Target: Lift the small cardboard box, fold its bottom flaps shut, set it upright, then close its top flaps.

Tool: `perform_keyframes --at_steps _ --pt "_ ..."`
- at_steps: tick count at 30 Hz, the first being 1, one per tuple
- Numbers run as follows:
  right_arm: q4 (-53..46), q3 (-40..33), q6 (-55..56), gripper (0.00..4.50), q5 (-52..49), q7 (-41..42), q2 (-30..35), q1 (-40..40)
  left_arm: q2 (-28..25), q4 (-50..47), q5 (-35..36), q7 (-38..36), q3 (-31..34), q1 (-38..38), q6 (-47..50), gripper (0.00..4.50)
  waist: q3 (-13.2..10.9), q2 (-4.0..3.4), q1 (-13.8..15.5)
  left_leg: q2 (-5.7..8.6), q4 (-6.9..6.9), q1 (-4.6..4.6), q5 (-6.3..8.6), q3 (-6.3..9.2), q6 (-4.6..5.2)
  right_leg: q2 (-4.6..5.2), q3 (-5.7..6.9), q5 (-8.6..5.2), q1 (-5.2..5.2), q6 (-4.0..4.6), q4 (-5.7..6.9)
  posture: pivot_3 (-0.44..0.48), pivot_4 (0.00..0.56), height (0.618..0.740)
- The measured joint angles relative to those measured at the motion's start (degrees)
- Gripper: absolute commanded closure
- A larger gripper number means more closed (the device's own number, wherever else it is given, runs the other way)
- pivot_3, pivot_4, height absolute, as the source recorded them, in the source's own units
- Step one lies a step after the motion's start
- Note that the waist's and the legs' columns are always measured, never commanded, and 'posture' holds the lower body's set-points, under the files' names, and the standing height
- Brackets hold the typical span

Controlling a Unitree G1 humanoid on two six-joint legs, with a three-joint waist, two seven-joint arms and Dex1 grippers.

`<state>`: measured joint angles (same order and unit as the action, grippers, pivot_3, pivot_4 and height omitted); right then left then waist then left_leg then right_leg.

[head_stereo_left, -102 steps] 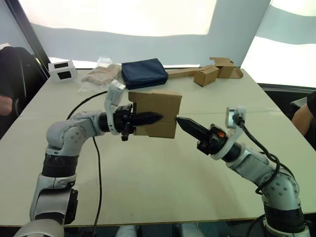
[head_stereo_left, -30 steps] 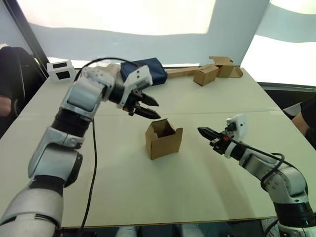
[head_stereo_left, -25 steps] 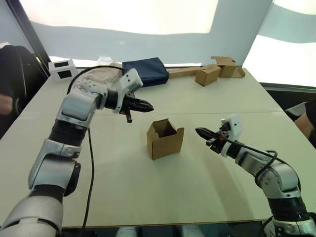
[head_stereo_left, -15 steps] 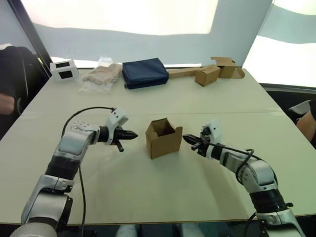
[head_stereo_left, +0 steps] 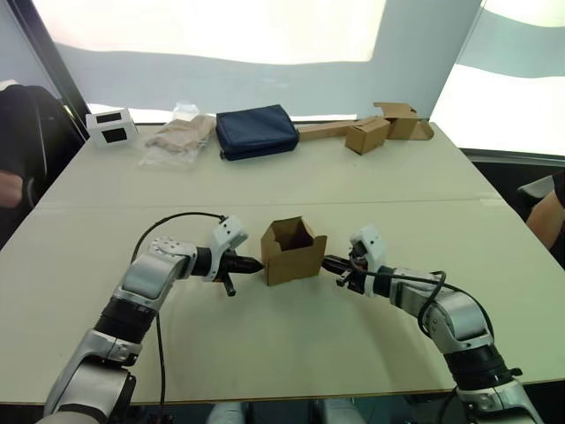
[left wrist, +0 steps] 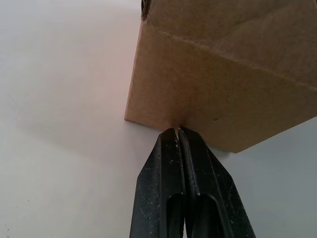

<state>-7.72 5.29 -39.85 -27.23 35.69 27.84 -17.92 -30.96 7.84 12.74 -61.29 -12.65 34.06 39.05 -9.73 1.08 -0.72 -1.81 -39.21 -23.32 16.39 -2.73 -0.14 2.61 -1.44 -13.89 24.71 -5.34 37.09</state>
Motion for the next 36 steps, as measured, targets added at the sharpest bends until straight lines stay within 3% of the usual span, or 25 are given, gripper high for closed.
perform_keyframes --at_steps 10,23,32,36 --pt "-8.21 -0.04 -7.58 4.50 -1.92 1.03 0.53 3.55 -0.70 2.62 -1.85 -0.78 -0.68 0.04 -3.13 4.45 0.01 0.01 0.01 0.00 0.00 0.01 0.00 0.02 0.00 0.00 0.01 0.00 0.00 0.00 0.00 0.000 0.150 0.740" --pt "-9.73 0.89 -7.19 4.50 0.13 2.29 3.57 4.34 -3.73 2.15 -1.96 -2.90 -0.57 -1.12 -4.86 4.45 0.01 0.01 -0.07 0.00 0.00 0.02 0.00 0.01 0.00 0.00 0.00 -0.01 0.00 0.01 -0.01 0.000 0.150 0.740" --pt "-10.25 -10.25 -3.13 4.50 -4.50 3.22 3.81 4.20 -4.43 5.59 4.94 -5.56 8.24 2.37 -6.58 4.45 0.00 0.03 0.26 0.01 0.00 -0.03 0.00 0.01 0.00 0.02 0.02 0.00 -0.01 0.00 -0.04 0.000 0.150 0.740" --pt "-11.55 -11.14 -3.03 4.50 -7.52 3.68 2.09 3.55 -2.89 4.73 7.73 -6.12 9.30 4.04 -5.70 4.45 0.01 0.02 0.00 0.01 0.00 0.00 0.00 0.01 0.00 0.02 0.00 0.00 -0.02 0.00 -0.03 0.000 0.150 0.740"
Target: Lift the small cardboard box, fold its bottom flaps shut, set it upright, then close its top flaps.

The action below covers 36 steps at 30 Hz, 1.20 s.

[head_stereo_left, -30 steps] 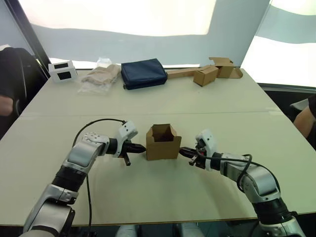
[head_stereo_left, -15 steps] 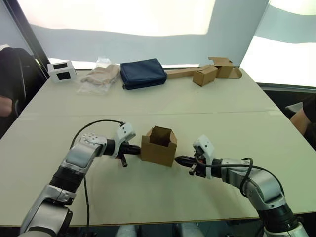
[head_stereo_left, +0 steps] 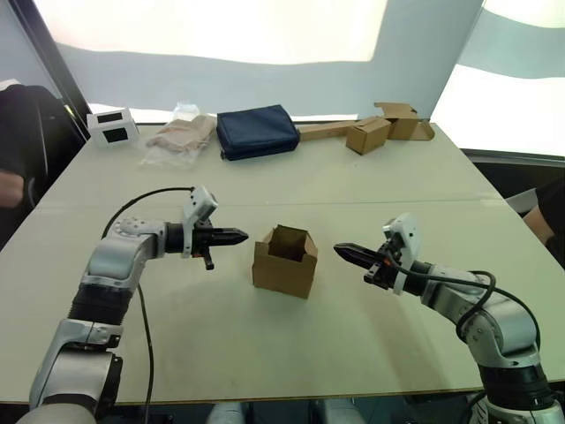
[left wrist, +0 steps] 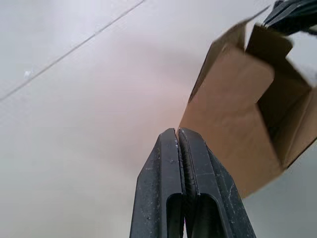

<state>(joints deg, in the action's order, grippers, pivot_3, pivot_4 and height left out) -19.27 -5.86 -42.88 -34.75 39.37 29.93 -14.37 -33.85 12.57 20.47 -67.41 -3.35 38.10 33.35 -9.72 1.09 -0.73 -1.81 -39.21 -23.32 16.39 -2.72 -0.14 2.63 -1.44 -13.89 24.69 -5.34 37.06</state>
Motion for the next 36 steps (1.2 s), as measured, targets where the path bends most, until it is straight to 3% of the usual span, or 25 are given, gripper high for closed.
perform_keyframes --at_steps 7,14,21,30,36 --pt "1.70 3.51 1.81 4.50 -0.43 0.88 -5.39 -4.56 5.86 -0.02 2.15 -1.13 -2.73 1.53 2.66 4.45 0.00 0.00 -0.04 0.00 0.00 -0.01 0.00 -0.03 0.00 -0.05 0.02 0.00 0.00 0.00 0.00 0.000 0.150 0.740" --pt "7.42 8.34 3.83 4.50 3.11 2.91 -5.37 -4.92 6.58 1.33 2.13 -2.46 -4.96 1.97 3.28 4.45 0.00 0.00 0.00 0.01 0.00 0.00 0.00 -0.05 0.00 -0.03 0.01 0.00 -0.01 0.01 0.00 0.000 0.150 0.740" --pt "9.02 11.88 9.58 4.50 7.93 5.11 -3.92 -4.83 5.05 -0.01 0.23 -2.98 -7.06 0.25 1.12 4.45 0.06 -0.01 -0.26 -0.01 0.02 0.15 0.00 0.00 0.00 -0.05 0.00 -0.01 -0.09 0.01 0.02 0.000 0.150 0.740" --pt "12.32 13.97 14.69 4.50 11.85 6.58 -3.96 -6.60 2.02 -10.56 3.78 -0.13 -6.30 -4.66 10.00 4.45 0.11 0.00 -0.35 -0.04 0.08 0.44 0.01 0.04 0.01 -0.06 -0.05 -0.03 -0.31 0.06 0.02 0.000 0.150 0.740" --pt "12.59 14.18 14.51 4.50 12.03 8.10 -3.90 -6.95 2.30 -10.50 3.91 2.26 -6.19 -4.87 9.48 4.45 0.12 0.00 -0.24 -0.03 0.10 0.48 0.01 0.04 0.01 -0.05 -0.05 -0.06 -0.34 0.10 0.02 0.000 0.150 0.740"
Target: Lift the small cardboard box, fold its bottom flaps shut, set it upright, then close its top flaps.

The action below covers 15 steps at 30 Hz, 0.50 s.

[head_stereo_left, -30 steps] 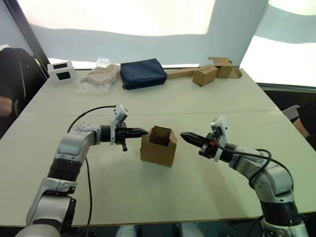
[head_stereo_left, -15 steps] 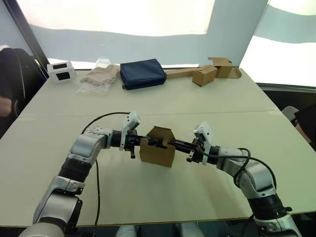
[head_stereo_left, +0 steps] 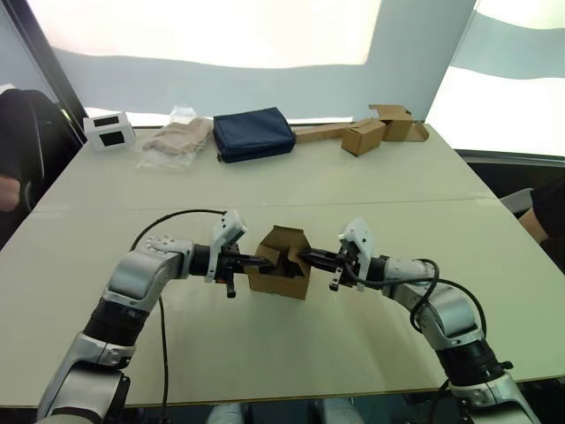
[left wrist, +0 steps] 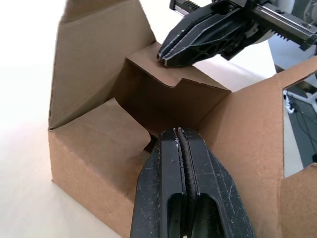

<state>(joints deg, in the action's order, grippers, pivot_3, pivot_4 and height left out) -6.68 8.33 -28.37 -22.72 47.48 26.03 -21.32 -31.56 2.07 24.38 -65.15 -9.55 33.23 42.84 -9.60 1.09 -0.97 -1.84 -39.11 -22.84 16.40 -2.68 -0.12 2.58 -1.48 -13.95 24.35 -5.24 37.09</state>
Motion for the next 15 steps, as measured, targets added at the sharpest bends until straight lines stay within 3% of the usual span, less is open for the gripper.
perform_keyframes --at_steps 3,15 --pt "-1.83 -0.29 -1.28 4.50 -0.05 -0.01 0.26 0.88 1.99 3.77 0.03 1.96 1.36 1.91 -1.30 4.45 0.00 0.00 0.17 0.01 0.00 -0.01 0.00 0.00 0.00 0.00 0.00 -0.01 0.00 0.02 0.00 0.000 0.150 0.740" --pt "-4.30 -1.43 -3.77 4.50 -0.67 -1.14 0.08 1.63 1.69 8.50 -0.65 1.40 1.68 4.49 -4.88 4.45 0.00 0.00 0.14 0.01 0.02 -0.02 0.00 0.00 0.00 0.01 0.01 -0.05 0.00 0.08 -0.02 0.000 0.150 0.740"
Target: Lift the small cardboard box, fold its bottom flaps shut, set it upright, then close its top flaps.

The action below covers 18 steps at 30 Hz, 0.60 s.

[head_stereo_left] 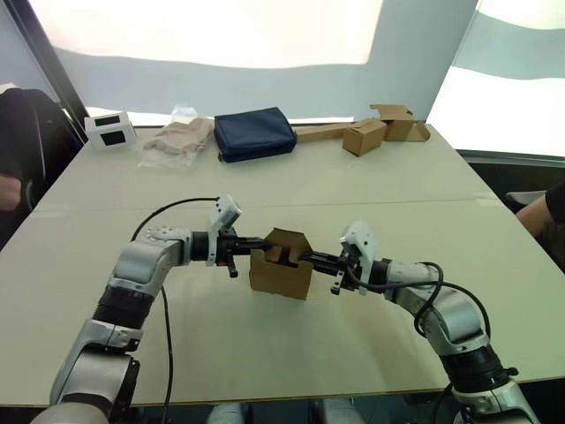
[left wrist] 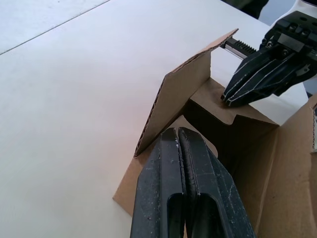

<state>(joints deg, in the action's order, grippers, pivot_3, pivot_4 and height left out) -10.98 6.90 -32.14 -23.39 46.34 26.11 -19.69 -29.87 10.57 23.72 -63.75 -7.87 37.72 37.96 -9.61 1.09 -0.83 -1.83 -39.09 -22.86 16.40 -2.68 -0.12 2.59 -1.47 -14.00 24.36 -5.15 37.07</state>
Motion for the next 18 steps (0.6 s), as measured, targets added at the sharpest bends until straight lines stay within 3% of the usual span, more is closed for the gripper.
perform_keyframes --at_steps 10,18 --pt "-17.49 -9.49 -13.49 4.50 -16.09 -5.34 0.44 0.81 0.41 -0.04 -0.55 -0.29 -0.01 -0.31 -1.14 4.45 -0.02 -0.01 0.14 0.00 -0.02 -0.19 0.00 0.04 0.00 0.06 0.01 0.00 0.13 0.00 -0.03 0.000 0.150 0.740" --pt "-23.71 -5.55 -17.46 4.50 -19.75 -5.43 4.39 2.00 0.44 -1.41 0.61 -0.81 0.21 -0.46 0.44 4.45 -0.03 0.02 0.10 0.00 -0.02 -0.27 0.00 0.05 0.00 0.06 0.02 -0.02 0.18 0.03 -0.07 0.000 0.150 0.740"
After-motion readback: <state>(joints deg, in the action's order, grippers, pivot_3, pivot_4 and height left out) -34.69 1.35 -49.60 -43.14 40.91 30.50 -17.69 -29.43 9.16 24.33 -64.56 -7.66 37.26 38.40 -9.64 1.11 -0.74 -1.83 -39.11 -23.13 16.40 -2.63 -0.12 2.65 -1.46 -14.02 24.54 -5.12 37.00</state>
